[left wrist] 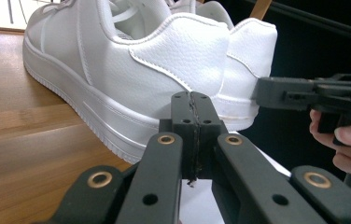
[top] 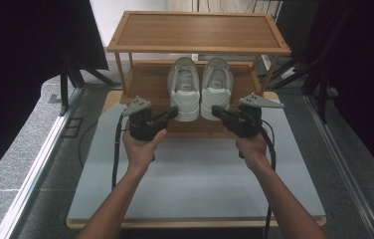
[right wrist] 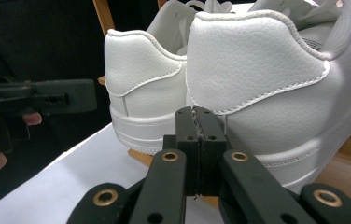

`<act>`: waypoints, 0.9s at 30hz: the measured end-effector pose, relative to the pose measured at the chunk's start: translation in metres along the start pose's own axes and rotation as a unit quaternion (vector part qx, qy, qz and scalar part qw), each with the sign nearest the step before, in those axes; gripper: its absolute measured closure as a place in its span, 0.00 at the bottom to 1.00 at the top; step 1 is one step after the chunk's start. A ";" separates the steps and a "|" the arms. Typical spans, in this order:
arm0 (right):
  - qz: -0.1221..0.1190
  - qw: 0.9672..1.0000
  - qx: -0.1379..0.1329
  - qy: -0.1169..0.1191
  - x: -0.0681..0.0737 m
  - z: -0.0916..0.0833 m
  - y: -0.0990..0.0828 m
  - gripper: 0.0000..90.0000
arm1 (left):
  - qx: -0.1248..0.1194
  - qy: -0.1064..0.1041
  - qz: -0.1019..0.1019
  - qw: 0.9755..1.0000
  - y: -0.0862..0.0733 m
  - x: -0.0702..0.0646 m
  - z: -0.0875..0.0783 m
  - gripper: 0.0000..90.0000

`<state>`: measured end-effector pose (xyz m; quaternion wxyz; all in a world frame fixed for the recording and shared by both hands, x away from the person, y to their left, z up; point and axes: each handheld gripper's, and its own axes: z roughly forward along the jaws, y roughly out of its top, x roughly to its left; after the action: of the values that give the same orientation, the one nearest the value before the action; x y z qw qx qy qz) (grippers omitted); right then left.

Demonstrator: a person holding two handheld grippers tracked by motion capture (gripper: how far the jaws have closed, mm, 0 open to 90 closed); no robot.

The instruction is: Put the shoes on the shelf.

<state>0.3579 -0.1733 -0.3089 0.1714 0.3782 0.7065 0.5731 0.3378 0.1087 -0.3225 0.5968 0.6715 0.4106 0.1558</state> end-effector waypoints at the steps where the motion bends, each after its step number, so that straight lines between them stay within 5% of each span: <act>1: -0.004 1.000 0.000 -0.003 0.001 0.000 0.000 0.99 | 0.003 0.001 0.004 1.000 0.000 0.000 0.000 1.00; 14: 0.005 1.000 -0.003 0.000 0.001 0.002 0.001 0.99 | 0.027 0.008 0.024 0.999 -0.002 0.000 0.013 1.00; 27: 0.024 1.000 0.007 0.014 -0.001 0.005 -0.001 0.99 | 0.018 0.008 0.006 1.000 0.001 0.006 0.020 1.00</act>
<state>0.3611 -0.1709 -0.3114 0.1450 0.3882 0.7037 0.5771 0.3555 0.0995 -0.3284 0.5804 0.6834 0.4141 0.1568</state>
